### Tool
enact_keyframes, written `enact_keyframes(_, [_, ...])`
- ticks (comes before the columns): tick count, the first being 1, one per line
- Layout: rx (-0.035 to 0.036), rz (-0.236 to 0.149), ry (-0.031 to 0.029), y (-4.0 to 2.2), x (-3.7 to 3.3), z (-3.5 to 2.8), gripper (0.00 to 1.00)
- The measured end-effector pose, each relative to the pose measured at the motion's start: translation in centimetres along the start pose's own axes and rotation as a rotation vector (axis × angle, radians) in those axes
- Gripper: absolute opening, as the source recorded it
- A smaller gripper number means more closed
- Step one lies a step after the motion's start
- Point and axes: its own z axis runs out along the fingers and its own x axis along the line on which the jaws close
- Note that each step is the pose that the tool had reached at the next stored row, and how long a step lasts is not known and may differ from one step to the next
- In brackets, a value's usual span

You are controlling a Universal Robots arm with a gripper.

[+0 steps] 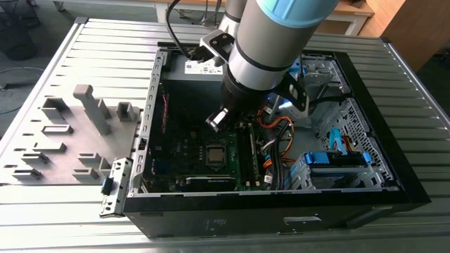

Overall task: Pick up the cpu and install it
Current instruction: 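Close the cpu cover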

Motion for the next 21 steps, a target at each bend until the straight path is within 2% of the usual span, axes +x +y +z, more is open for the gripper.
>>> enact_keyframes(3, [0.0,0.0,-0.0001,0.18,0.55,0.18,0.11])
enact_keyframes(5, [0.0,0.0,-0.0001,0.09,0.82,0.45,0.11])
enact_keyframes(11, [-0.0001,0.0,0.0001,-0.62,1.77,1.19,0.11])
enact_keyframes(17, [-0.0011,0.0,0.0011,-1.01,2.03,2.22,0.11])
enact_keyframes(21, [-0.0012,0.0,0.0014,-0.96,2.29,2.85,0.11])
